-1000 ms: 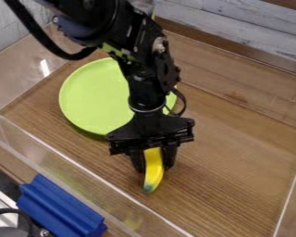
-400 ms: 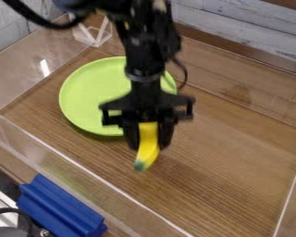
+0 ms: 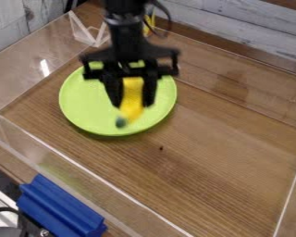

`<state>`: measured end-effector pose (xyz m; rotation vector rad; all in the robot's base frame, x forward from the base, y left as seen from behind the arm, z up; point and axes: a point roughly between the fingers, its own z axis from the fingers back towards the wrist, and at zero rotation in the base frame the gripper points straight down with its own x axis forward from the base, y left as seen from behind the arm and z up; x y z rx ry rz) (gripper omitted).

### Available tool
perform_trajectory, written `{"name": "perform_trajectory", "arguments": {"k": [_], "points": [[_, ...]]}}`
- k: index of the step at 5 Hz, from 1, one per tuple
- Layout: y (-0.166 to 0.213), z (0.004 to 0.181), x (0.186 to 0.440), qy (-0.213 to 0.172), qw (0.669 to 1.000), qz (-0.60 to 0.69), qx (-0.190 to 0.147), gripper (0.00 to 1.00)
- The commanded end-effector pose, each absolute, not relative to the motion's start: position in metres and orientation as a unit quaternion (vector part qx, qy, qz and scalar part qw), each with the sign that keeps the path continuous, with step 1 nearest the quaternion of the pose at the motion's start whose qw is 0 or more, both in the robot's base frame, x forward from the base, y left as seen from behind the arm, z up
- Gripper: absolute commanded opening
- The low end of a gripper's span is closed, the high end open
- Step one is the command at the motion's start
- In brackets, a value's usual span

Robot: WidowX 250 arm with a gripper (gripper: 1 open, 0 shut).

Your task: Put the banana in the green plate

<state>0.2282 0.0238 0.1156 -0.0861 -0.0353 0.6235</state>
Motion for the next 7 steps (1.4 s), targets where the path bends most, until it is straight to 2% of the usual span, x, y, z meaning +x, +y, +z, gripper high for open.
{"name": "perform_trajectory", "arguments": {"k": [1,3,7], "points": [[0.044,0.130,0.241,-0.056,0.957,0.280,-0.048,0.00],[0.069,0.118,0.255,-0.067,0.959,0.272,-0.042,0.00],[0.084,0.074,0.267,-0.090,0.957,0.275,-0.030,0.00]]}}
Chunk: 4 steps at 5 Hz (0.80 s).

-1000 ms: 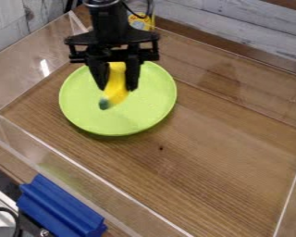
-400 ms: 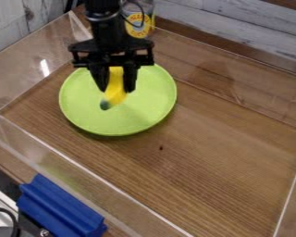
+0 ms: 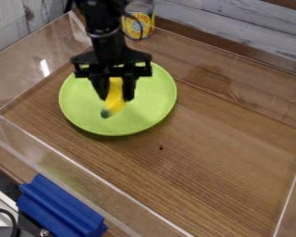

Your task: Put the banana in the green plate

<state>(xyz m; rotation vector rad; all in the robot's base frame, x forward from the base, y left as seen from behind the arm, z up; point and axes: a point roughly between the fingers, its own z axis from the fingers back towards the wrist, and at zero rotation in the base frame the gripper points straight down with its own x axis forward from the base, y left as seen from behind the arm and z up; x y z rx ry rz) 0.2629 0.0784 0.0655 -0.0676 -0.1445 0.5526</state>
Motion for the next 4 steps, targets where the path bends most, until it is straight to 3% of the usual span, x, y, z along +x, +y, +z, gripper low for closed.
{"name": "perform_trajectory", "arguments": {"k": [1,2,3,4], "points": [[0.087,0.062,0.268,-0.098,0.955,0.277,-0.029,0.00],[0.090,0.053,0.269,-0.103,0.954,0.280,-0.029,0.00],[0.092,0.047,0.269,-0.106,0.954,0.281,-0.028,1.00],[0.094,0.043,0.270,-0.107,0.953,0.282,-0.024,1.00]]}}
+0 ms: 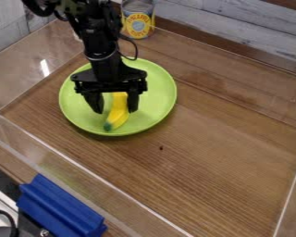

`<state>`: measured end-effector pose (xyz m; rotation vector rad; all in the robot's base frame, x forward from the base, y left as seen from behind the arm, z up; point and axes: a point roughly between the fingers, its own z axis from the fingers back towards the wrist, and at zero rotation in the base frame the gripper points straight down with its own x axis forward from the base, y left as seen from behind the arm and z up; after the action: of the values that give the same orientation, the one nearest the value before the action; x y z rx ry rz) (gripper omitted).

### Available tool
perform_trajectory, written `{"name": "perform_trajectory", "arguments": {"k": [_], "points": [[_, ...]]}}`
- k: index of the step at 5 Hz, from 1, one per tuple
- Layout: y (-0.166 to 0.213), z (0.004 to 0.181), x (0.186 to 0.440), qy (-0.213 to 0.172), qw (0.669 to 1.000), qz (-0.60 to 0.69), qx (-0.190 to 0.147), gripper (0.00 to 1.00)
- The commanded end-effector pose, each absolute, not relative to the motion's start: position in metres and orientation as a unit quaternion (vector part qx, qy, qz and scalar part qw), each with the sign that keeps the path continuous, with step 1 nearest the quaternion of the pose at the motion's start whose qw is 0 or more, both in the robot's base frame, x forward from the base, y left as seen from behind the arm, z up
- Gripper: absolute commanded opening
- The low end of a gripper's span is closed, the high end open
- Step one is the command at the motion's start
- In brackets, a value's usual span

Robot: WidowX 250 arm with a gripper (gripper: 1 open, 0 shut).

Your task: Put the banana in the green plate

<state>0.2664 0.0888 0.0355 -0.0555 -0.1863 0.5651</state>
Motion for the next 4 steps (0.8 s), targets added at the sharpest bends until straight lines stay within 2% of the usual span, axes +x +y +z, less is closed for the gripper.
{"name": "perform_trajectory", "arguments": {"k": [1,4], "points": [[0.0964,0.0406,0.2697,-0.108,0.953,0.282,-0.020,1.00],[0.1017,0.0368,0.2709,-0.112,0.954,0.279,-0.008,1.00]]}}
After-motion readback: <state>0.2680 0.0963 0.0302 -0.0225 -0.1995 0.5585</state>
